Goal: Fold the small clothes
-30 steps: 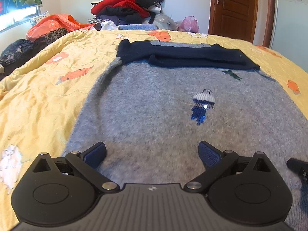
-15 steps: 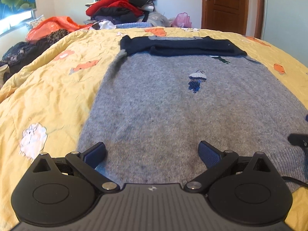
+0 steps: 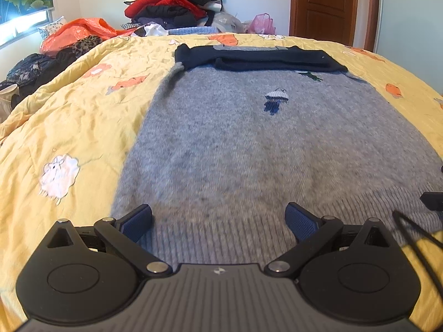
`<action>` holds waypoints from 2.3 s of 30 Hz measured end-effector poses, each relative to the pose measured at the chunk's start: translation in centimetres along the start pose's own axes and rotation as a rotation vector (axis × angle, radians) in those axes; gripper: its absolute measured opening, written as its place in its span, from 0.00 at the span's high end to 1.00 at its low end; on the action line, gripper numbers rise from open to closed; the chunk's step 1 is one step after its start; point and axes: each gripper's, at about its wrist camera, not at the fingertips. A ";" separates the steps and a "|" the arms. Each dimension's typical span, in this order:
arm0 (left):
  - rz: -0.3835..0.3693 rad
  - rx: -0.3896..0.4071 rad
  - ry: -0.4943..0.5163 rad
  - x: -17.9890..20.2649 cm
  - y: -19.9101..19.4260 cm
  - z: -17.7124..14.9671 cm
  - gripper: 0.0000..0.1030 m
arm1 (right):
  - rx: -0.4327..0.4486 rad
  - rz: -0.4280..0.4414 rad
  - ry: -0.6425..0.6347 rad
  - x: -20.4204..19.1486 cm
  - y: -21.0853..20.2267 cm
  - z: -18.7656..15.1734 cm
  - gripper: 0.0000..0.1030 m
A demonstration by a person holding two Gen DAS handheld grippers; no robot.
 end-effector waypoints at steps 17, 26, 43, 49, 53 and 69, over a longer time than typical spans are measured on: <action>0.016 -0.024 0.045 -0.9 -1.5 -0.6 0.00 | -0.169 -0.047 -0.224 5.2 -6.4 -0.9 0.04; 0.098 -0.025 0.040 -3.0 -1.4 0.0 0.00 | -0.076 -0.694 -0.160 20.4 -17.4 1.9 0.01; -0.477 -0.172 -0.736 -13.6 -1.0 -1.1 0.00 | -0.237 0.618 0.758 15.8 -0.9 -2.0 0.19; -0.575 -0.212 -0.831 -15.1 0.0 -1.1 0.01 | -0.272 0.681 0.747 14.7 0.0 -1.8 0.25; -0.548 -0.193 -0.826 -16.7 -0.4 -0.9 0.01 | -0.256 0.623 0.742 15.8 -0.6 -1.8 0.27; -0.738 -0.310 -0.847 -14.2 2.8 -2.2 0.47 | -0.342 0.857 0.807 13.9 2.9 -1.2 0.27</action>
Point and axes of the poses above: each gripper's, at about its wrist camera, not at the fingertips, and y roughly the way its jaws point, x to its right, z to its top, and after that the axes turned 1 degree about -z, right-handed
